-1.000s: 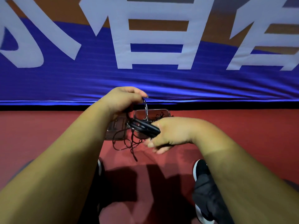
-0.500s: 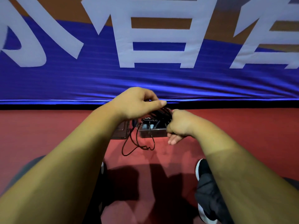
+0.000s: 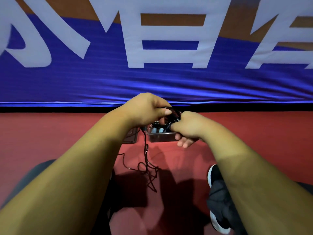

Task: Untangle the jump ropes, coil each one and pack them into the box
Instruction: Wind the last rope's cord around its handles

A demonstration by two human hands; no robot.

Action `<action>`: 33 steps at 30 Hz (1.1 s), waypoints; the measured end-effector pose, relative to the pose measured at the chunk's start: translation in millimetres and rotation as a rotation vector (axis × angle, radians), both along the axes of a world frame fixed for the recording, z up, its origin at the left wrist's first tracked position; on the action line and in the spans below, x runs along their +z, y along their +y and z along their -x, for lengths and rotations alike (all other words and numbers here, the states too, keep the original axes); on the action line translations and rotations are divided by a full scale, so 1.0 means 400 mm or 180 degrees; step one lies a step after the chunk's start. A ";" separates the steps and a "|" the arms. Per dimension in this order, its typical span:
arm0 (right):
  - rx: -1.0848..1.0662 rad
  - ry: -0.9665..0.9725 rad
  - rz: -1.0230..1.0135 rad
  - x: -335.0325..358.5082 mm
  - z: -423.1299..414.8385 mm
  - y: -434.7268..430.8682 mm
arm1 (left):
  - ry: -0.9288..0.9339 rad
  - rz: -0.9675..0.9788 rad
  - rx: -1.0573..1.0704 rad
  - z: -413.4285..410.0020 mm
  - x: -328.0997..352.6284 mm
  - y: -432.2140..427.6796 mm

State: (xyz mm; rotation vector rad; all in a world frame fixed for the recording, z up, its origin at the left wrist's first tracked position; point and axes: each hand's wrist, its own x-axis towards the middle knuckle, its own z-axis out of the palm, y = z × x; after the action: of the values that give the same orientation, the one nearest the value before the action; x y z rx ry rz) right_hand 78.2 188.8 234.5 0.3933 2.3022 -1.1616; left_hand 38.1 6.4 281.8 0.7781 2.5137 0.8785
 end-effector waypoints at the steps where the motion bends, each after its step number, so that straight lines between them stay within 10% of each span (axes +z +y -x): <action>1: -0.0138 0.0005 0.0114 0.004 0.002 0.004 | 0.0063 -0.0045 0.0006 0.000 0.001 -0.001; 8: -0.1299 -0.0018 0.1258 -0.009 0.040 0.024 | -0.0091 0.0198 -0.0260 -0.010 0.004 0.011; 17: -0.0366 0.0172 0.1960 0.049 0.005 0.002 | -0.0021 0.0965 0.0355 0.016 -0.057 -0.020; 26: -0.1312 0.0473 0.2499 0.093 0.019 0.009 | -0.0723 -0.0420 0.0740 -0.004 -0.037 0.005; 33: -0.1157 0.0332 0.2423 0.111 0.010 0.039 | -0.0429 0.0012 0.0311 0.002 -0.033 -0.008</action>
State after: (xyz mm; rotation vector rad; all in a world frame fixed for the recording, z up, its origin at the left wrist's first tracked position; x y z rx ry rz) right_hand 74.0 204.5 278.7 0.4639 1.7135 -2.1523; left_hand 37.3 3.2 268.4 0.5788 2.4508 0.9260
